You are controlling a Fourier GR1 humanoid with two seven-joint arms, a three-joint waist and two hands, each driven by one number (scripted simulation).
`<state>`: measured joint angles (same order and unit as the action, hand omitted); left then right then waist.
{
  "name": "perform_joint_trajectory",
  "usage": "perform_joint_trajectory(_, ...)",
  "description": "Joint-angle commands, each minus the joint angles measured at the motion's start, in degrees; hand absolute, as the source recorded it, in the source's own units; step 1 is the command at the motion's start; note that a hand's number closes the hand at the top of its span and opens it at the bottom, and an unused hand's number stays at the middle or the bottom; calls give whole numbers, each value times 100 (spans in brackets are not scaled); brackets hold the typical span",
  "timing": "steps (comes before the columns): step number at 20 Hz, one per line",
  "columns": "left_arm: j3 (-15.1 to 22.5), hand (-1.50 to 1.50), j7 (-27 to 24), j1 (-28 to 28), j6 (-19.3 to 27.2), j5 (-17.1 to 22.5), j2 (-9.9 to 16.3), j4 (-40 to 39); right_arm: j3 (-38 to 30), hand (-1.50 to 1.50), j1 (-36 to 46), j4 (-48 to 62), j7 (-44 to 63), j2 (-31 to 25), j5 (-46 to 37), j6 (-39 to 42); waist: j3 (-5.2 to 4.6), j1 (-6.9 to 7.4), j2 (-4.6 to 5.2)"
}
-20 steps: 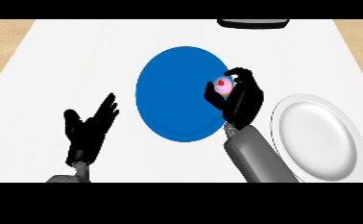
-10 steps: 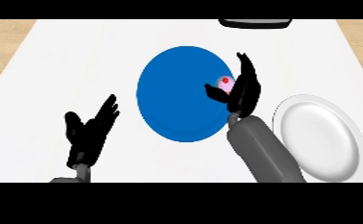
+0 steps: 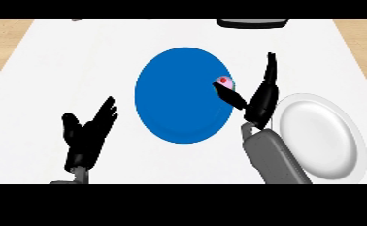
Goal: Pick the cupcake from the plate and place it in the plate
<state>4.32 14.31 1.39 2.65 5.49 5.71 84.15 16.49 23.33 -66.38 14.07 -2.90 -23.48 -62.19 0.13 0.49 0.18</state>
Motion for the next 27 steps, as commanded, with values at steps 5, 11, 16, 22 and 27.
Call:
perform_joint_trajectory(5,-92,0,-125,49,17,9,-63,-144,242,-150,-2016,-2063,-1573,-418,1701,1202,-4,-112,-28)
perform_joint_trajectory(11,-7,0,-398,101,19,-145,-167,-381,653,-150,-3341,-3066,-1984,-839,1963,1943,-12,-116,-30)
perform_joint_trajectory(16,-152,0,3,224,-171,42,45,152,1173,-150,-4088,-3197,-2011,-793,1167,1518,-13,-59,-28)
perform_joint_trajectory(22,-118,0,96,22,-41,-112,-111,57,1246,-150,-4725,-3345,-2245,-987,1106,1591,-12,-65,-24)
perform_joint_trajectory(27,-121,0,-105,310,-219,-95,-69,178,1569,-150,-5191,-3605,-2305,-970,866,1363,-13,-58,-25)
